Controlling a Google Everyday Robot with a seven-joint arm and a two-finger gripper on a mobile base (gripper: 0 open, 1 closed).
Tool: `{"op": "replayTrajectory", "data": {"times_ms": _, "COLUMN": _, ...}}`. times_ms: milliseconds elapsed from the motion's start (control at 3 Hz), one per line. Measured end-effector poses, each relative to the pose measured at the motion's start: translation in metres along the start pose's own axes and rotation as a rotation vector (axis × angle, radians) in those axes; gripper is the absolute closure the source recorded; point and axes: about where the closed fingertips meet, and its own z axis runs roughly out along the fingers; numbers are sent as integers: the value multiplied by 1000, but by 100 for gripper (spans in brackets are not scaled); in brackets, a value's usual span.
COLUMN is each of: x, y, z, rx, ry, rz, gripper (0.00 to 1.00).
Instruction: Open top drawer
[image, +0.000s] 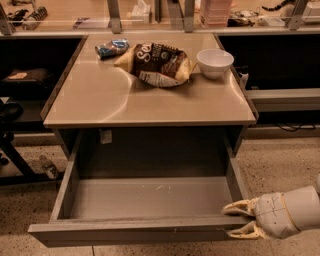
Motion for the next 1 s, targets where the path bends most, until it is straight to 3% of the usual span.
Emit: {"op": "replayTrajectory", "data": {"times_ms": 1000, "x": 0, "y": 0, "z": 0, "rx": 0, "ry": 0, "rz": 0, "gripper": 12}}
